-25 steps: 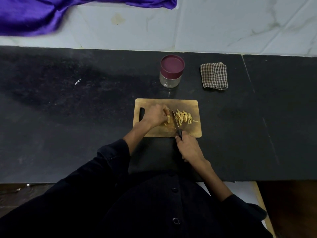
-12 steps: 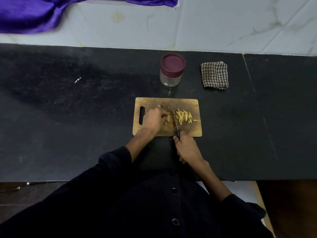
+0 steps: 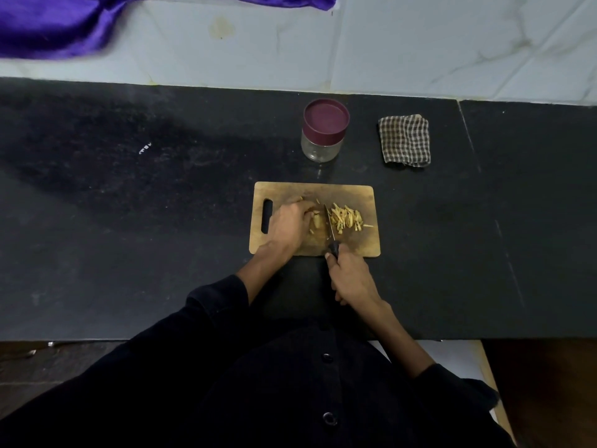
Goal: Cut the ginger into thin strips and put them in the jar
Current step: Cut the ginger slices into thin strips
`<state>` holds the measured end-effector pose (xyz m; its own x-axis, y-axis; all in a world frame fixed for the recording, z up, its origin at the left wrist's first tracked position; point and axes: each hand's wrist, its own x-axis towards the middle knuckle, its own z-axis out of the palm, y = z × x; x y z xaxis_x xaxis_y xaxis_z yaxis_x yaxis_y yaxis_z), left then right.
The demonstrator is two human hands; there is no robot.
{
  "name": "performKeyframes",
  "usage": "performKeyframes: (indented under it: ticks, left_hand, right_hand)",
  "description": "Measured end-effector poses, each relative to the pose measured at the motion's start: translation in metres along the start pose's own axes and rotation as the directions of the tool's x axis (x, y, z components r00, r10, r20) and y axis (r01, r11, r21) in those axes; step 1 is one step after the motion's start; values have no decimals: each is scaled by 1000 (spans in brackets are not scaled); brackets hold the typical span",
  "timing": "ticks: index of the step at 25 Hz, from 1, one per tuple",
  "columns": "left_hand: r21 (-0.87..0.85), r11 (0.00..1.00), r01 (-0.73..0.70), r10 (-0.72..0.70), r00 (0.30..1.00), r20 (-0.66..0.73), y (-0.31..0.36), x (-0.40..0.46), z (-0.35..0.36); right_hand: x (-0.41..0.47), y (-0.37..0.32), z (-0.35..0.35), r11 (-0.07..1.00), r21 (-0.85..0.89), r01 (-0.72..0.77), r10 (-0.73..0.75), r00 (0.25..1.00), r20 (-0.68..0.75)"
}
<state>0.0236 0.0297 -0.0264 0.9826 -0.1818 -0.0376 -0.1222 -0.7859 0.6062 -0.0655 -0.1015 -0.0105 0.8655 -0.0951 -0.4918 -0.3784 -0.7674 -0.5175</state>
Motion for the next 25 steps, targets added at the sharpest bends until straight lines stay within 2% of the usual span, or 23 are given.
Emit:
performKeyframes:
  ticks: [9, 17, 19, 22, 25]
  left_hand:
    - [99, 995, -28, 19, 995, 94, 3, 17, -4]
    - [106, 981, 160, -156, 987, -40, 0, 11, 3]
    - [90, 987, 134, -130, 990, -54, 0, 7, 3]
    - [86, 995, 58, -60, 998, 23, 1, -1, 4]
    - [117, 991, 57, -63, 997, 47, -1, -3, 7]
  right_hand:
    - [-1, 3, -4, 1000, 12, -13, 13, 1000, 12]
    - [-3, 1, -2, 1000, 18, -5, 4, 1000, 23]
    - [-3, 0, -1, 1000, 20, -5, 4, 1000, 30]
    - [-4, -2, 0, 1000, 14, -3, 3, 1000, 31]
    - [-4, -4, 1, 1000, 5, -4, 4, 999, 34]
